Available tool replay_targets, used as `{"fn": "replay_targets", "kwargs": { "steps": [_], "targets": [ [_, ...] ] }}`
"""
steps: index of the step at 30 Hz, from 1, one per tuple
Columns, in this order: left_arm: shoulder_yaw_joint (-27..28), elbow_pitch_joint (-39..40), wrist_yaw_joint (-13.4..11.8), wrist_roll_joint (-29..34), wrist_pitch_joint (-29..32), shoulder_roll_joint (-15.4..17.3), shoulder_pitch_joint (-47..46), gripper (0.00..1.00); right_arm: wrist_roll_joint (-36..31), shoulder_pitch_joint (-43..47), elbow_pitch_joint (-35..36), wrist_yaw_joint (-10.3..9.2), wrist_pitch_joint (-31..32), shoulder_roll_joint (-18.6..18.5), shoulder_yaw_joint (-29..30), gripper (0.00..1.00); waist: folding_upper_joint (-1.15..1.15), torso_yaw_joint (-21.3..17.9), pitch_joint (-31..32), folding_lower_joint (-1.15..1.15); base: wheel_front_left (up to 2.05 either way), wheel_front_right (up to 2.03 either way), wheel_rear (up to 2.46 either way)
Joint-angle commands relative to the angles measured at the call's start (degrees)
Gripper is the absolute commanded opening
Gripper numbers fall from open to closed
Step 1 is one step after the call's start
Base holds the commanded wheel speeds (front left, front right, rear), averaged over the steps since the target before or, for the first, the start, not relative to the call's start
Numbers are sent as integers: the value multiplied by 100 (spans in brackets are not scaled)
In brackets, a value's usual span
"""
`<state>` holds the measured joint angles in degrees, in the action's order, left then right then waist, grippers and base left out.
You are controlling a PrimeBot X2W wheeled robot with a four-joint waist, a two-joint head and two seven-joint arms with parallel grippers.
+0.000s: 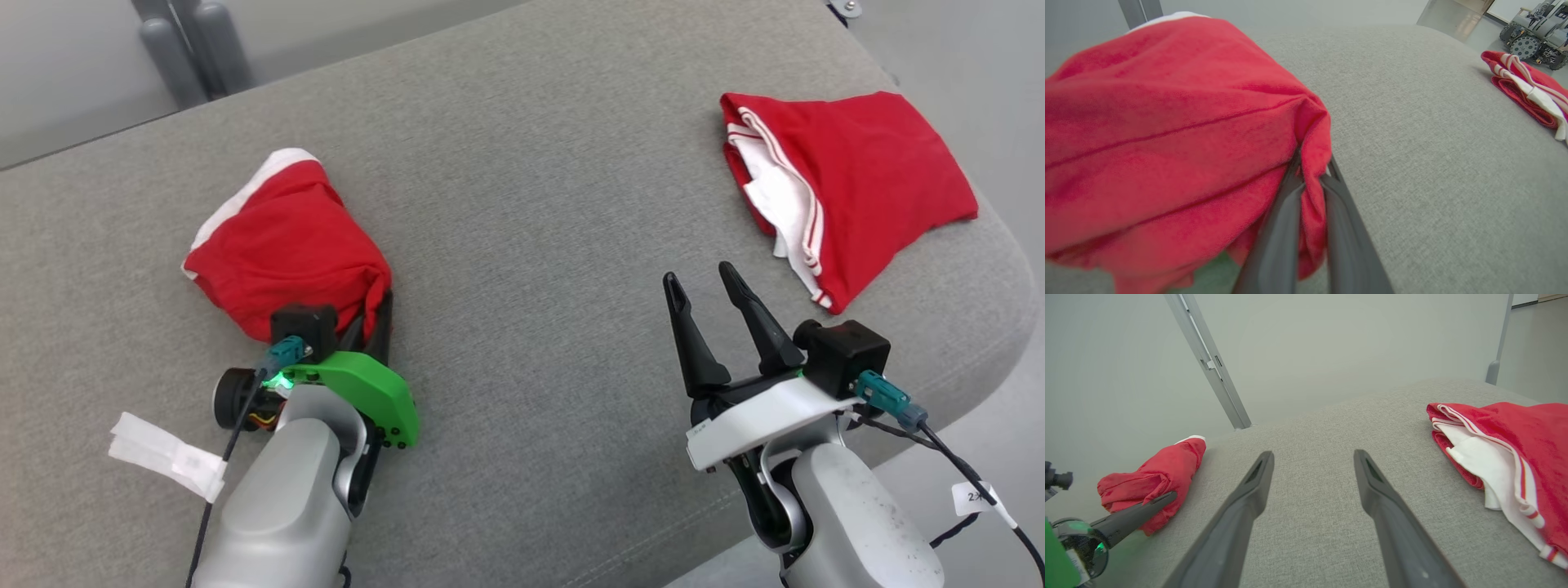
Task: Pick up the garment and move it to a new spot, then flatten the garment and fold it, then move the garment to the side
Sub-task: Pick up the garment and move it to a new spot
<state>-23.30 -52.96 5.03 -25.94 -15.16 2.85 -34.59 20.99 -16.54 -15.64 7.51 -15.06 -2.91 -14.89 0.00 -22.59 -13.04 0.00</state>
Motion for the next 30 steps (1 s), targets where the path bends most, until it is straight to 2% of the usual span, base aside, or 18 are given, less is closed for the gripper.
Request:
{"fn": "replay_targets", "kwargs": {
  "steps": [1, 6, 11, 16, 20, 21, 22, 23, 30],
  "targets": [
    [-145, 77, -34, -118, 7, 13, 108, 0, 2, 96, -11, -5, -12, -3, 8, 100, 0, -362, 179, 0, 0, 0, 0],
    [-708, 464, -117, -419, 5, 18, 202, 0, -13, 151, -32, -5, -12, -3, 39, 100, 0, -559, 262, 0, 0, 0, 0],
    [-1138, 855, -252, -647, 4, 22, 236, 0, -49, 210, -56, -5, -12, -3, 91, 100, 0, -586, 333, 0, 0, 0, 0],
    [-1351, 1047, -415, -799, 5, 26, 280, 0, -115, 258, -60, -5, -12, 0, 152, 100, 0, -437, 431, 0, 0, 0, 0],
    [-1290, 1179, -542, -771, 4, 24, 353, 0, -147, 308, -67, -5, -12, -3, 178, 100, 0, -213, 517, 0, 0, 0, 0],
    [-1268, 1210, -572, -734, 5, 23, 383, 44, -154, 323, -74, -5, -12, -4, 181, 100, 0, -158, 544, 0, 0, 0, 0],
    [-1212, 1256, -603, -721, 4, 23, 432, 96, -166, 336, -84, -5, -12, -3, 175, 100, 0, -89, 581, 0, 0, 0, 0],
    [-1154, 1287, -616, -713, 5, 23, 492, 100, -174, 349, -91, -5, -12, -4, 179, 100, 0, -18, 620, 0, 0, 0, 0],
    [-738, 1504, -695, -499, 5, 21, 897, 100, -249, 425, -154, -5, -12, -4, 247, 100, 0, 476, 816, 0, 0, 0, 0]
  ]
}}
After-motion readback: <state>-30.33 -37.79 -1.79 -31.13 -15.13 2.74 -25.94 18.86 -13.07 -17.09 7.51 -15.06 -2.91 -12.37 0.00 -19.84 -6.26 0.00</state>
